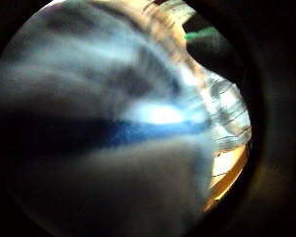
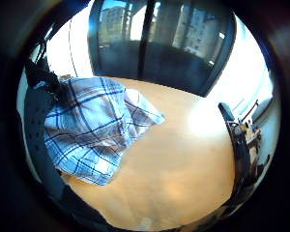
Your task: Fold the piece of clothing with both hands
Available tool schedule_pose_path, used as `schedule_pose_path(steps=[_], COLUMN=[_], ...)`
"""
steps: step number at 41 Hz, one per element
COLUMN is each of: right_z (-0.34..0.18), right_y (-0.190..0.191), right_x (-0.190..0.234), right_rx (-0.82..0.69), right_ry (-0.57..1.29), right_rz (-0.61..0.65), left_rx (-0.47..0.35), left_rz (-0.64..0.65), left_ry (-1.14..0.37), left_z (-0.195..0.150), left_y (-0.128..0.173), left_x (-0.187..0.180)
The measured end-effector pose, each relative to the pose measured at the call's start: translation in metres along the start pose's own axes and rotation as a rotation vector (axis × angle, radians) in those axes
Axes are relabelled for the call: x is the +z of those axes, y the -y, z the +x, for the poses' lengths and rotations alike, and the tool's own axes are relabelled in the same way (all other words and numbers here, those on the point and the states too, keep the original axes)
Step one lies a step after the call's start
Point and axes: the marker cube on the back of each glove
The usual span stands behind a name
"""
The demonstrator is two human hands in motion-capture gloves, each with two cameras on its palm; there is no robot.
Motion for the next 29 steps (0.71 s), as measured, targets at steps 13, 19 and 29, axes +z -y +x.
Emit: schedule_pose_path(steps=[13,19,29], right_z=[-0.066,-0.059,-0.019], right_y=[0.003,-0.001,-0.028], right_x=[0.008,0.033,0.026], right_rx=[0.006,0.102,0.14], right_ry=[0.205,0.266,0.262], right_rz=[-0.138,-0.161,-0.231], left_rx=[0.128,0.152,0.177], left_rz=[0.182,0.192,0.135], left_ry=[0.44,0.471,0.532], left_z=[0.062,0.076,0.073], left_y=[0.038,0.037,0.031], left_x=[-0.096,-0.1,-0.075])
